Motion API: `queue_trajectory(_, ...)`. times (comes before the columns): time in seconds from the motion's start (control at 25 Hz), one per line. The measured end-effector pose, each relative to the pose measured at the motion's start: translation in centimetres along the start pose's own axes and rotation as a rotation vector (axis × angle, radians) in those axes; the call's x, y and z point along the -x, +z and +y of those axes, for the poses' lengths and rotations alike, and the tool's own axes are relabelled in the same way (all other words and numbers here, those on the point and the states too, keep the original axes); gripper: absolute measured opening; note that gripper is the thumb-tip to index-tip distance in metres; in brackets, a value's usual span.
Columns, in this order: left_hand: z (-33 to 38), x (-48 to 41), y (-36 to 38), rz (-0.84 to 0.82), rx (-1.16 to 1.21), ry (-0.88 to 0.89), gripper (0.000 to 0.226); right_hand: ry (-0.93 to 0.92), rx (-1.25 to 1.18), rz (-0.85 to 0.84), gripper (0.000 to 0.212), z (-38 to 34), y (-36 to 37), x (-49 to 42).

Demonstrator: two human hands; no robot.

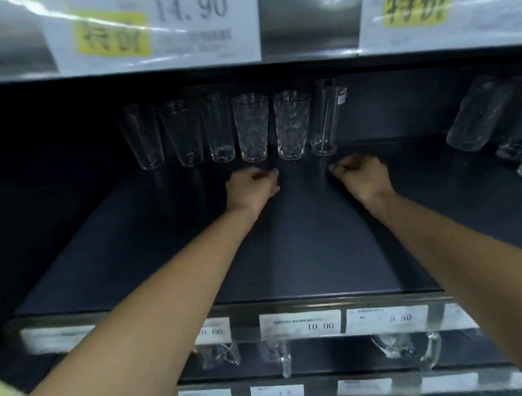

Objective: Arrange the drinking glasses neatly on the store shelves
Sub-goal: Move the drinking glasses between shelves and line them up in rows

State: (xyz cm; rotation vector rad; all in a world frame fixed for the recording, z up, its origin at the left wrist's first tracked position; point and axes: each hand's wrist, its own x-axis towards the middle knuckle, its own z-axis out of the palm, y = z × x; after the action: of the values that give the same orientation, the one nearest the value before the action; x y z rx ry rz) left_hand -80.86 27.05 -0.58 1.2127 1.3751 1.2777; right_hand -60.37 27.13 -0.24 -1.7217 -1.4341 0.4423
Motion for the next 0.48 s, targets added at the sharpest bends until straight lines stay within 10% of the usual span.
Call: queue_trajectory(0.48, 1.8, 14.2, -7.1, -0.234, -0.1, -0.008, 0.022, 0.036, 0.109, -0.304, 0.024, -1.8, -6.3, 13.8)
